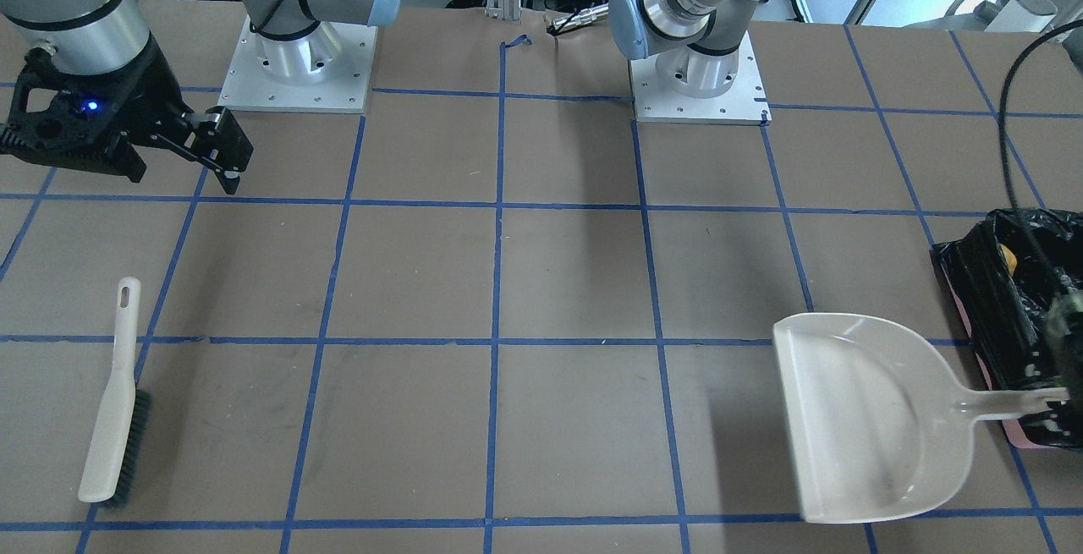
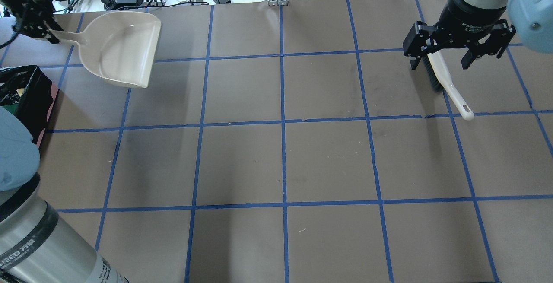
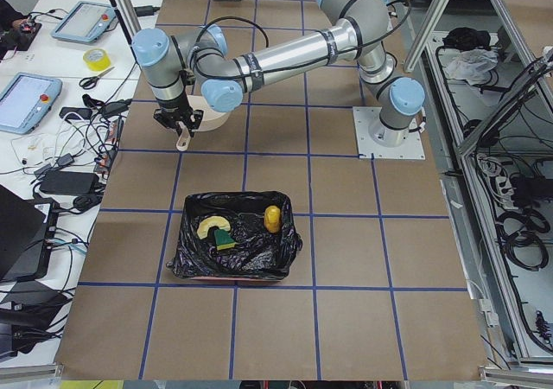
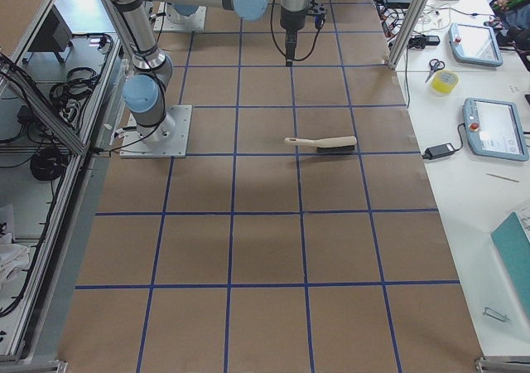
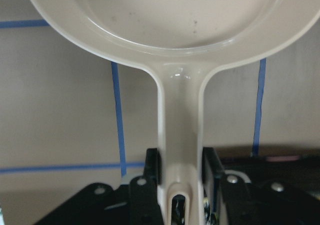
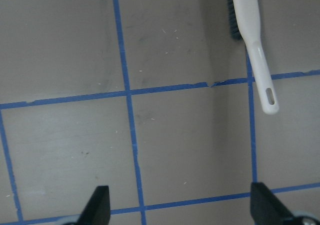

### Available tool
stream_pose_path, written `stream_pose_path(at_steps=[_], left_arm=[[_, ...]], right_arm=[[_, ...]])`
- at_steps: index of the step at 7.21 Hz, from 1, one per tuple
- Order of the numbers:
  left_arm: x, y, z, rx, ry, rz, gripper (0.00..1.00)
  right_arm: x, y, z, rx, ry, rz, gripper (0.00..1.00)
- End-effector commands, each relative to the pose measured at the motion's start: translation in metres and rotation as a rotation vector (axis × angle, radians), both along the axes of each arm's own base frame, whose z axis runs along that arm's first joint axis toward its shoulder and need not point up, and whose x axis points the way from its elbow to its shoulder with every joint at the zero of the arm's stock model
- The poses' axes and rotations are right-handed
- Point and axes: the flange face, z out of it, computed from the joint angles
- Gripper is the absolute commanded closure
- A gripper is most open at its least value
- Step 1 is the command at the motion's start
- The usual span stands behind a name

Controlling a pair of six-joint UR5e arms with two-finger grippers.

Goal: Sweep and dump trash into bin
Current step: 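Set the dustpan down with the left gripper while the right gripper releases the brush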

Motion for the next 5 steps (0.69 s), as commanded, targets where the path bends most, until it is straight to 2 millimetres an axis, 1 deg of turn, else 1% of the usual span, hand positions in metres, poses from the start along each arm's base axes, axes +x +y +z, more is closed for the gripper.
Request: stream_pose_path(at_steps=[1,2,3,4,5], left_arm=[[-0.056,-0.001,-0.056,0.071,0.072,0.048,1.0],[-0.072,-0.002,-0.071,0.092,0.105,0.089,1.0],[-0.092,-0.004,-0.075,0.093,0.093,0.069,1.0],[-0.116,-0.011,-0.081,0.065,0.072,0.03,1.0],[-0.122,-0.015,-0.088,0.049,0.022,0.011,1.0]], right_arm=[[0.044,0.018,0.017,-0.044,-0.082,0.059,0.0],[0.047,0.026,0.025,-0.061,-0.073,0.067,0.0],[0.047,0.029,0.021,-0.045,-0.064,0.066,0.0],[0.047,0.03,0.022,-0.044,-0.066,0.068,0.0],[0.047,0.03,0.022,-0.044,-0.066,0.068,0.0]])
